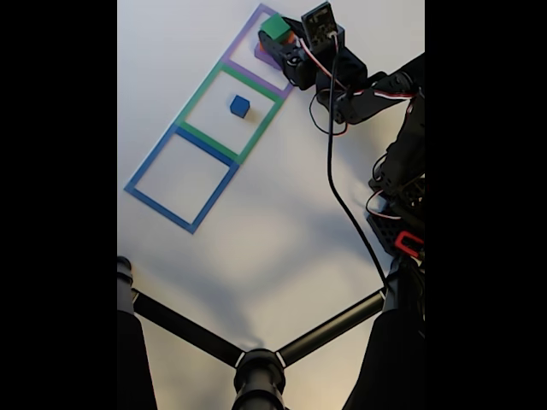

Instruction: Tower of hanoi

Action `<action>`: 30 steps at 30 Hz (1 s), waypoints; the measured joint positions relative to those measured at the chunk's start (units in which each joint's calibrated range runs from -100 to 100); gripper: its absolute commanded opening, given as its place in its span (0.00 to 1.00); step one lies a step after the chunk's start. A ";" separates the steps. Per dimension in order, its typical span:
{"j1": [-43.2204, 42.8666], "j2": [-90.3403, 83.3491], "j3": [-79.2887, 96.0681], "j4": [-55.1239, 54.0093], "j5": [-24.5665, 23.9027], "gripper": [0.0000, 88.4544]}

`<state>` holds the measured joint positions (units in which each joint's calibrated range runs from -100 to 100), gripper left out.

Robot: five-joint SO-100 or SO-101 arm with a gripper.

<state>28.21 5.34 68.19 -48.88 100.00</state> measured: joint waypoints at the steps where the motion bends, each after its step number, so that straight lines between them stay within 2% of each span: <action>1: 0.00 0.00 0.00 0.00 0.00 0.08; 6: -0.50 -1.85 0.34 1.28 0.00 0.08; 11: -2.50 -12.69 -0.26 13.16 0.00 0.08; 15: -3.89 -24.04 -6.02 31.50 0.00 0.07; 20: -5.59 -34.97 -19.95 60.85 0.00 0.08; 25: -10.78 -39.09 -36.29 88.84 0.00 0.07; 30: -15.58 -39.85 -51.50 109.57 0.00 0.08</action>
<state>12.63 -34.51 16.68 60.69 100.00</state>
